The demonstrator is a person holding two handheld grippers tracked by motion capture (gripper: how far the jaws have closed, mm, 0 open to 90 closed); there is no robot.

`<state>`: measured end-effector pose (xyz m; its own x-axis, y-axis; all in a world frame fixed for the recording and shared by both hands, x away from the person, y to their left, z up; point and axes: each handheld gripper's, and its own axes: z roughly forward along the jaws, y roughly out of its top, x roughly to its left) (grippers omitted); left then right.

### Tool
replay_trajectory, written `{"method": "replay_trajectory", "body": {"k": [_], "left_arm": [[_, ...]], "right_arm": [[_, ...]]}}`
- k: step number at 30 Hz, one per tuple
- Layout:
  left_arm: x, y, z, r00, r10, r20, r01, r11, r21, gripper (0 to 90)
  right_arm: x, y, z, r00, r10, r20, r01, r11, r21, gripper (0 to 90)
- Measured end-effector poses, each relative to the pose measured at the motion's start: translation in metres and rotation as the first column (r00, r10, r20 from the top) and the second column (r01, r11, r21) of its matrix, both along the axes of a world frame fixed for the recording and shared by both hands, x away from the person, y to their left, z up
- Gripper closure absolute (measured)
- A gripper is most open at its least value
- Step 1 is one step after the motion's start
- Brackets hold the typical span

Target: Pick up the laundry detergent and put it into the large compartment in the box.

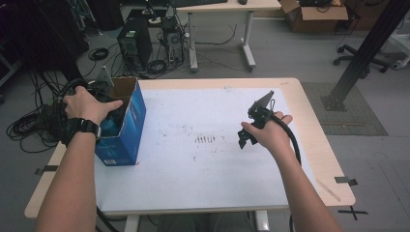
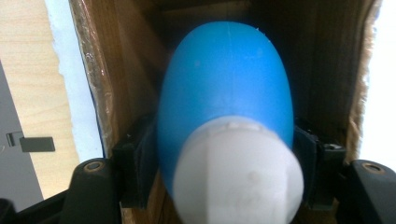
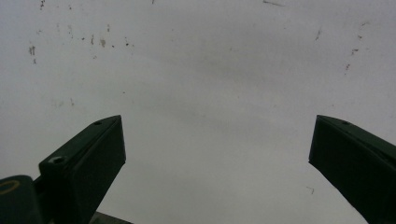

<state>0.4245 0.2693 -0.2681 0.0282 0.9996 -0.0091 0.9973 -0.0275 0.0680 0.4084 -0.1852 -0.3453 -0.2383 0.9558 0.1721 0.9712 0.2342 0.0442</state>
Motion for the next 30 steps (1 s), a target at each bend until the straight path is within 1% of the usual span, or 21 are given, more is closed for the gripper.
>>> {"method": "replay_trajectory", "body": {"k": [3, 6, 7, 9, 12, 15, 17, 21, 23, 28, 30], "left_arm": [[-0.001, -0.001, 0.003, 1.0000, -0.006, -0.005, 0.006, 0.9999, 0.016, 31.1], [-0.002, -0.001, 0.008, 0.9999, -0.011, -0.005, 0.011, 0.9999, 0.004, 29.5], [-0.002, -0.002, 0.010, 0.9998, -0.018, -0.004, 0.018, 0.9998, 0.007, 28.4], [-0.003, -0.003, 0.015, 0.9998, -0.018, 0.004, 0.018, 0.9998, 0.002, 28.2], [-0.005, -0.006, 0.026, 0.9994, -0.031, 0.012, 0.031, 0.9995, 0.007, 27.9], [-0.006, -0.009, 0.037, 0.9990, -0.040, 0.021, 0.040, 0.9992, 0.007, 25.6], [-0.007, -0.012, 0.046, 0.9984, -0.045, 0.035, 0.045, 0.9989, 0.011, 25.1], [-0.009, -0.022, 0.059, 0.9967, -0.065, 0.047, 0.065, 0.9979, 0.002, 21.7], [-0.009, -0.029, 0.064, 0.9961, -0.067, 0.057, 0.067, 0.9978, -0.001, 20.4], [-0.008, -0.050, 0.072, 0.9927, -0.102, 0.065, 0.103, 0.9946, -0.014, 17.6], [-0.009, -0.059, 0.074, 0.9913, -0.112, 0.068, 0.113, 0.9935, -0.009, 16.7]], "right_arm": [[-0.001, 0.000, 0.001, 1.0000, -0.001, 0.002, 0.001, 1.000, 0.001, 3.9], [-0.001, -0.001, 0.002, 1.0000, -0.001, 0.004, 0.001, 1.000, 0.001, 3.9], [-0.001, -0.001, 0.002, 1.0000, -0.002, 0.005, 0.002, 1.000, 0.002, 3.9], [-0.002, -0.001, 0.003, 1.0000, 0.001, 0.003, -0.001, 1.000, 0.001, 3.9], [-0.003, -0.001, 0.003, 1.0000, -0.003, 0.005, 0.003, 1.000, 0.006, 3.9], [-0.004, -0.002, 0.005, 1.0000, -0.001, 0.008, 0.000, 1.000, 0.007, 3.9], [-0.004, -0.003, 0.006, 0.9999, -0.002, 0.012, 0.002, 1.000, 0.007, 3.9], [-0.005, -0.004, 0.008, 0.9999, -0.006, 0.014, 0.006, 1.000, 0.012, 3.9], [-0.005, -0.005, 0.008, 0.9999, -0.004, 0.015, 0.004, 1.000, 0.014, 3.9], [-0.006, -0.010, 0.010, 0.9998, -0.007, 0.019, 0.007, 1.000, 0.017, 3.9], [-0.007, -0.012, 0.011, 0.9998, -0.009, 0.018, 0.009, 1.000, 0.015, 3.9]]}}
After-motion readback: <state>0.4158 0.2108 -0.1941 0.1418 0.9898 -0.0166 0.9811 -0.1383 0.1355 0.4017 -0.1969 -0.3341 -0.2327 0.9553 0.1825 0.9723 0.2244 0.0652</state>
